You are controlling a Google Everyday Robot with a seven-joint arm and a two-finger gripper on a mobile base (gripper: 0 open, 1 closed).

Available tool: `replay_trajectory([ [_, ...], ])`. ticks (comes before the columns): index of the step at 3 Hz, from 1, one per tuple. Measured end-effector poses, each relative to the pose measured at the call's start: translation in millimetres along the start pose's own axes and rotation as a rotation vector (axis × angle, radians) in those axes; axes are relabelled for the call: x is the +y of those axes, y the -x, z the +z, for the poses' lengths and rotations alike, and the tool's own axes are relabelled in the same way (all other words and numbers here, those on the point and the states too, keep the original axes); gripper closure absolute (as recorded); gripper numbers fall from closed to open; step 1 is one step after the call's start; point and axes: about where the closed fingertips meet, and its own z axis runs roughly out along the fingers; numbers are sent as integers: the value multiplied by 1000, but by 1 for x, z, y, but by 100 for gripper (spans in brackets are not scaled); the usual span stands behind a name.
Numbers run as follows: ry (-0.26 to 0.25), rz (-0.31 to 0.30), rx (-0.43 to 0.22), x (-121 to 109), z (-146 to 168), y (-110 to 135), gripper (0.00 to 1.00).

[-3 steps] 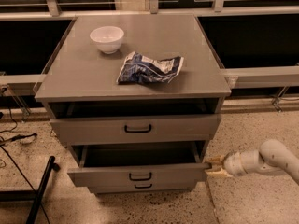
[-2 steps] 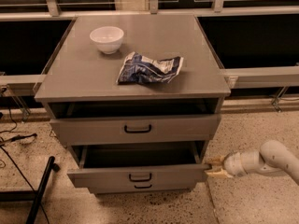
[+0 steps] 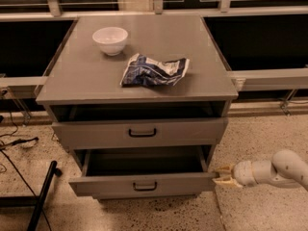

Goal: Open middle drawer

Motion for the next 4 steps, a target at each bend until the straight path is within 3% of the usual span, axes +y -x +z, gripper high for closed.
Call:
replay_trajectory([
  [2, 0, 17, -27, 14, -10, 0, 100],
  [4, 47, 42, 6, 32, -16, 5, 100],
])
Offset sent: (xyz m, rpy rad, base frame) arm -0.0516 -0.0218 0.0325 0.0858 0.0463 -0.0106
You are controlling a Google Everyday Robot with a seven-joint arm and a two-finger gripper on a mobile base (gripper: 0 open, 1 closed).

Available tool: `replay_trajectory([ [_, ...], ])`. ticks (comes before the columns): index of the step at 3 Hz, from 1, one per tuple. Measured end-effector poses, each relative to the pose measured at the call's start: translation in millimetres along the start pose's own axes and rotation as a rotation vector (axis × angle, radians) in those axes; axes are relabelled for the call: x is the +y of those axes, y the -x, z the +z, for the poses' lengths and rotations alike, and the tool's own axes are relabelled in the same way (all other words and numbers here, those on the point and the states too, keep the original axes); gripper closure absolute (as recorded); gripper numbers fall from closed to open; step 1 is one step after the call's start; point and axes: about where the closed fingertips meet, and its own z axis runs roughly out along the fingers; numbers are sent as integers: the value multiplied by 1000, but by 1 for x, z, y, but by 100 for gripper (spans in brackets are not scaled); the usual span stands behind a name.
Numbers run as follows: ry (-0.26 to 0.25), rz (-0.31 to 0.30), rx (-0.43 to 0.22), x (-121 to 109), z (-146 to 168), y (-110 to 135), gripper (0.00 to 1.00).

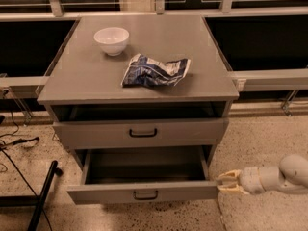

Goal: Open middle drawer

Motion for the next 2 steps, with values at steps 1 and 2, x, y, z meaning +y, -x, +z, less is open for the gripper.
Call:
replay_trajectory([
  [1, 33, 17, 34, 13, -4, 3, 100],
  [2, 55, 29, 57, 20, -5, 4, 100],
])
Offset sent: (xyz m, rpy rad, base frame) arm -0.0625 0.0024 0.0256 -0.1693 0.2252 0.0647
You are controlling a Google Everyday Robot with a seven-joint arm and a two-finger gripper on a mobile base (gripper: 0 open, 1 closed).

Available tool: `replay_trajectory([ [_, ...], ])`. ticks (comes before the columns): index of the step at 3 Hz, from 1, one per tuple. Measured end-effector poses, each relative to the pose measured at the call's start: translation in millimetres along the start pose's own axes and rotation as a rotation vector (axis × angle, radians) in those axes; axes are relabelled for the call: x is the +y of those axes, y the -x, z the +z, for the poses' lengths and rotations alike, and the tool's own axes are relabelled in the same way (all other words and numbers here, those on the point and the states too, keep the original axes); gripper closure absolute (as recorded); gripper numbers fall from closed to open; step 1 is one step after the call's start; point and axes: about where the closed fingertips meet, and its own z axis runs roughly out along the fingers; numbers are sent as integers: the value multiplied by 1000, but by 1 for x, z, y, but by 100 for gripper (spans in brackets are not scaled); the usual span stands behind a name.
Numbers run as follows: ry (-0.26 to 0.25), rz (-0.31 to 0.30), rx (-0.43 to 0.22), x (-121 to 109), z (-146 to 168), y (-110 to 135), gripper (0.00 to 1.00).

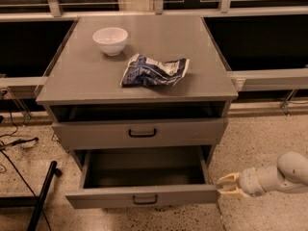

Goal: Open middle drawer

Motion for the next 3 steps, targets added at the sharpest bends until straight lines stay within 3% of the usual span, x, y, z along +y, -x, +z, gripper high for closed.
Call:
replay_trajectory([
  [1, 16, 9, 18, 4, -1, 0, 100],
  [3, 123, 66, 181, 25, -12, 5, 100],
])
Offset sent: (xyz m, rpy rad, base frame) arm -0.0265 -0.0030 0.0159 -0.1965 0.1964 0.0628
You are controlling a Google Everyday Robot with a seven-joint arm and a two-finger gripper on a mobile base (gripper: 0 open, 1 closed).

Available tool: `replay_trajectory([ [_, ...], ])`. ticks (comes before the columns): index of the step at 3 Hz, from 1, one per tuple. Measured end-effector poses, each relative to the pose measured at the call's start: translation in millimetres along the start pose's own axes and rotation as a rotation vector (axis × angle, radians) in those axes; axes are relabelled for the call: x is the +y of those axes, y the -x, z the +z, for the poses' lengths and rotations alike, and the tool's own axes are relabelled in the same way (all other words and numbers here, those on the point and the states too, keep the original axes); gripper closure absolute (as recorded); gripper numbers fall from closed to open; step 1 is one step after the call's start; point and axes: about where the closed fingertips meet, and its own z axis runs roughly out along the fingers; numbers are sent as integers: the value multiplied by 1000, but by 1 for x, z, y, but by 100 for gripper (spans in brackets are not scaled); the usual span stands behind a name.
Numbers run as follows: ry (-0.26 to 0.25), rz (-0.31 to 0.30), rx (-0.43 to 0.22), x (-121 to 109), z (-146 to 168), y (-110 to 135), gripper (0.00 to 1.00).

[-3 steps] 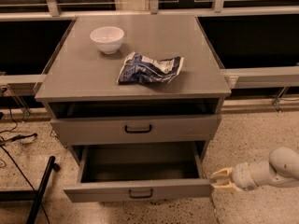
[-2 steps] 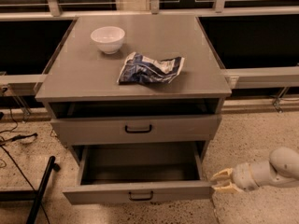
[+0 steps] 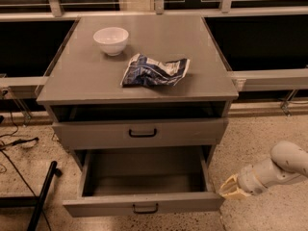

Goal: Open middle drawer

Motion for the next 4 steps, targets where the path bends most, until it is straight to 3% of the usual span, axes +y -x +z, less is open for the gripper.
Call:
replay_trajectory([
  [1, 18, 13, 41, 7, -5, 0, 100],
  [4, 19, 14, 42, 7, -5, 0, 27],
])
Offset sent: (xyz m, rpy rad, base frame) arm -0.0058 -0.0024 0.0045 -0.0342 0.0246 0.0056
